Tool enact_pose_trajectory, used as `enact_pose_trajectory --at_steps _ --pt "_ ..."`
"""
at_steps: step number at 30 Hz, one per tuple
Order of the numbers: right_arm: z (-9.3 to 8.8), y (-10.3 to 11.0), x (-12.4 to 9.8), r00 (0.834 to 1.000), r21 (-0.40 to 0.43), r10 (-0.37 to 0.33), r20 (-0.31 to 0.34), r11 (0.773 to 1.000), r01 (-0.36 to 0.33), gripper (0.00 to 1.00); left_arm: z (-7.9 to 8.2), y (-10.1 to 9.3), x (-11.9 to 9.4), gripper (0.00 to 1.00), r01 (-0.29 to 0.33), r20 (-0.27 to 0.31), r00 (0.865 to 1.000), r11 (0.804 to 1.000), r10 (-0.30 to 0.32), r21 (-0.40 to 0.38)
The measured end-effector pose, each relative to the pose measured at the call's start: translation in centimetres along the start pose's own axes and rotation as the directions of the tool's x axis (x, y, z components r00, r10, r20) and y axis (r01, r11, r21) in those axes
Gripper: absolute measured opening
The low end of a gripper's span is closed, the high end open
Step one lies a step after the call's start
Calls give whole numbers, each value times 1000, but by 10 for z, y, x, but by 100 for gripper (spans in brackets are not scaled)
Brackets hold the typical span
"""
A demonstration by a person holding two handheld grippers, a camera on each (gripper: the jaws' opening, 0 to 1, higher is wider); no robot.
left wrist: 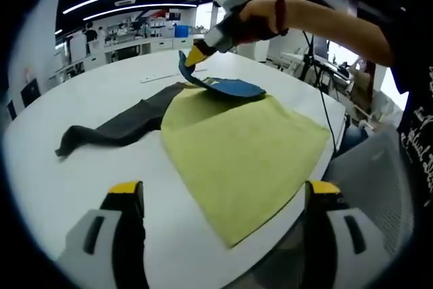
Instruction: Fold the garment on the visible template until the final outline fits inside the template.
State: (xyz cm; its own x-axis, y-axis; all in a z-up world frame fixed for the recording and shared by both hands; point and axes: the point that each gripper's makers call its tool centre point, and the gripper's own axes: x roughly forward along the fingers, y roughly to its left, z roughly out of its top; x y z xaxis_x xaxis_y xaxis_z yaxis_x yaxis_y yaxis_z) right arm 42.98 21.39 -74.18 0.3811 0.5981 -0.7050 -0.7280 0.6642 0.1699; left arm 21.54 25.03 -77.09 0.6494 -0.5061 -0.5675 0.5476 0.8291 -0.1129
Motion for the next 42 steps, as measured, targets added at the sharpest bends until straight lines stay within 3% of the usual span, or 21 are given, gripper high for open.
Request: enact_pose_trajectory --at_steps 9,20,26,33,37,42 --pt "-21 12 16 1000 -48 17 -15 999 -18 0 0 0 0 96 2 7 1000 1000 -2 -3" --pt "-32 25 27 995 56 98 1 994 -98 0 -3 1 -3 98 -9 7 1000 1000 9 -9" --pt "-36 21 21 995 40 95 -10 995 -94 20 -3 5 -5 99 -26 14 1000 999 27 -19" --pt "-40 17 11 997 -11 78 0 997 -78 63 -2 13 -8 99 -45 10 999 999 45 -13" --pt "-41 14 2 997 -36 81 17 996 -80 71 0 22 -11 99 -62 11 998 998 62 -14" --pt "-41 4 -11 997 -61 68 35 996 -66 88 3 35 -12 99 -90 6 996 996 90 -11"
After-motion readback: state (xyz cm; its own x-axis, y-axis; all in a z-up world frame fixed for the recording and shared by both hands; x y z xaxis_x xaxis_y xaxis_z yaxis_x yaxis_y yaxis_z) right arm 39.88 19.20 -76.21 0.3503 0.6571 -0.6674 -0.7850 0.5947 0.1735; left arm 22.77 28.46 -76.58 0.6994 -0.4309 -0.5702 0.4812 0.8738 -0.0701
